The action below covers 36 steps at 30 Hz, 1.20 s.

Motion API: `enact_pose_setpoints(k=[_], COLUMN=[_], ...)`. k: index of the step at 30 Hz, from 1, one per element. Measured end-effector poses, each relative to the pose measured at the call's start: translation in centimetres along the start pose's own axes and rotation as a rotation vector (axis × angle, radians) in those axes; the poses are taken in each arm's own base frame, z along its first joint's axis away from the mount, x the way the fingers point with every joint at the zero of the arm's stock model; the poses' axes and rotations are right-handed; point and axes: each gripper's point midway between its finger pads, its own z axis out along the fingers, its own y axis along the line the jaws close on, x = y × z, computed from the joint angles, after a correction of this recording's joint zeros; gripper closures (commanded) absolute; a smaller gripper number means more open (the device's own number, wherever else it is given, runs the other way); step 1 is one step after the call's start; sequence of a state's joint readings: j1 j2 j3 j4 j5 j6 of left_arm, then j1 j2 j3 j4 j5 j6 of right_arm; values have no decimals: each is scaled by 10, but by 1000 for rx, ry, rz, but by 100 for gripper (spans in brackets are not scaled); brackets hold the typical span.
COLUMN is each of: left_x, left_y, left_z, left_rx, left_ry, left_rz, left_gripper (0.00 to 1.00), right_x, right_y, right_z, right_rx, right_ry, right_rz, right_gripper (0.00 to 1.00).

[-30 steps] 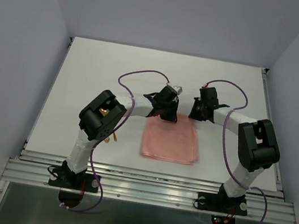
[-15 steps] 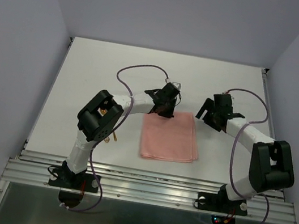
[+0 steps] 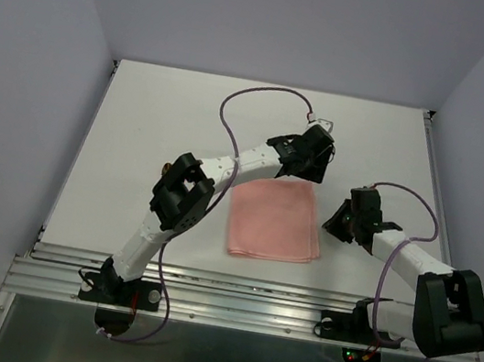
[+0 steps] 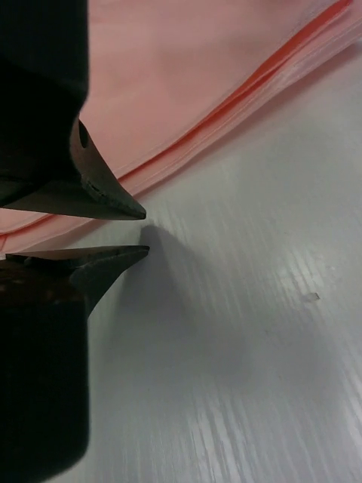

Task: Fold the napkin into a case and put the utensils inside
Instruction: Pick up the lower triangle-folded napkin from the center of the board.

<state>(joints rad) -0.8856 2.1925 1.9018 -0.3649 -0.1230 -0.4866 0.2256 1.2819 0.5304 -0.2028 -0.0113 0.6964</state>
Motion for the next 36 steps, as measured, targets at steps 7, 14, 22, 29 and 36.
enact_pose_setpoints(k=[7, 14, 22, 29, 36], left_x=[31, 47, 50, 55, 58], left_y=[-3, 11, 9, 4, -1], left_z=[40, 58, 54, 47, 43], left_rx=[-71, -168, -199, -242, -274], left_ry=[105, 157, 153, 136, 120], left_rz=[37, 46, 48, 76, 87], left_gripper=[30, 30, 35, 29, 28], right_x=[22, 29, 31, 32, 33], right_y=[9, 10, 13, 15, 16], right_z=[-4, -7, -6, -6, -6], right_rx=[-82, -110, -137, -156, -166], right_ry=[26, 31, 33, 35, 41], right_rz=[43, 66, 65, 63, 58], right_gripper=[80, 80, 80, 79, 78])
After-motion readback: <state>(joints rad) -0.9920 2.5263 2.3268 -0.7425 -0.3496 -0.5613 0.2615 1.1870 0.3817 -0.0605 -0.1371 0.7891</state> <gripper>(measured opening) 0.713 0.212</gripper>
